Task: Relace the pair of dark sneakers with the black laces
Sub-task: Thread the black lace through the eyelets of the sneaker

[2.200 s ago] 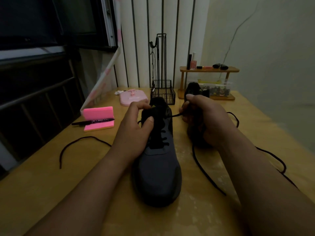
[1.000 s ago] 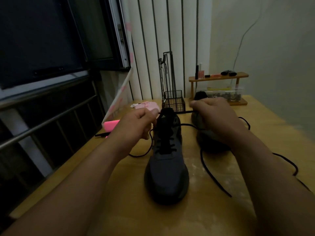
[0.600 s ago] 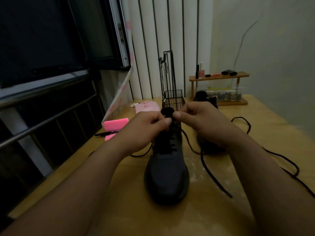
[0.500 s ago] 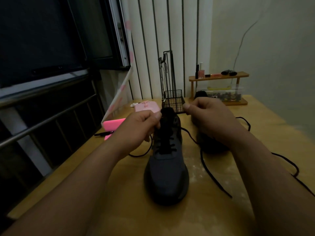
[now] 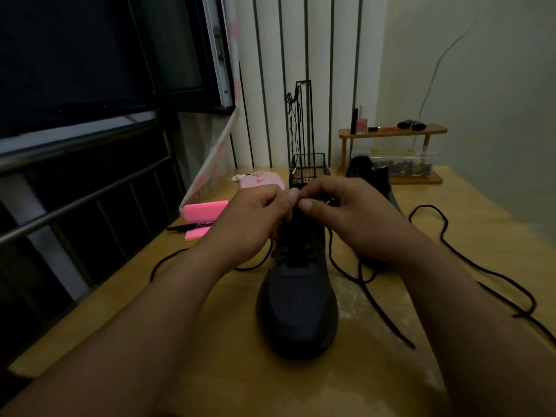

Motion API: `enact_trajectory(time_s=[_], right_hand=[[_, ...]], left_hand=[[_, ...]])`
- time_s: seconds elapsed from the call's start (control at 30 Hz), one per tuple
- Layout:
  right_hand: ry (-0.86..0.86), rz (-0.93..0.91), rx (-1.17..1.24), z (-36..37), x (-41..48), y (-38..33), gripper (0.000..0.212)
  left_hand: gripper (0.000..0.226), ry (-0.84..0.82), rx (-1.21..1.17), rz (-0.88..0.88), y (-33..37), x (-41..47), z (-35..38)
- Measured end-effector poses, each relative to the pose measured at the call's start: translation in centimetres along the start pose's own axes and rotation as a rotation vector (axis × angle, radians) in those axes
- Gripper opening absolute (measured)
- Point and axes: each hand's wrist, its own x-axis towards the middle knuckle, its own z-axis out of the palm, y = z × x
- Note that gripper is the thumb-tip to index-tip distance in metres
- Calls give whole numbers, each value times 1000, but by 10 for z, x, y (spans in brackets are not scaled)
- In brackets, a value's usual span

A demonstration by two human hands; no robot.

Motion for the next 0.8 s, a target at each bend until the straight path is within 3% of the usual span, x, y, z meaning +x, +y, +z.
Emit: enact_trajectory(time_s=[0.07, 0.13, 0.2, 0.37, 0.53, 0.67, 0.8], right_hand=[[49, 3, 25, 5, 1, 0, 11], [180, 43, 33, 4, 3, 3, 11], [304, 101, 67, 1, 4, 9, 15], [372, 176, 235, 8, 5, 14, 13], [314, 220, 323, 21, 7, 13, 6], [268, 175, 195, 26, 9, 16, 17], [269, 104, -83, 35, 10, 20, 12]], left_hand=[[47, 68, -53, 7, 2, 2, 2], [48, 254, -116, -23, -3, 7, 1], [45, 359, -60, -84, -14, 13, -1], [57, 136, 197, -232, -30, 22, 8], [45, 131, 131, -185, -43, 28, 11], [55, 143, 16, -144, -54, 26, 14], [55, 136, 4, -118, -56, 27, 13]])
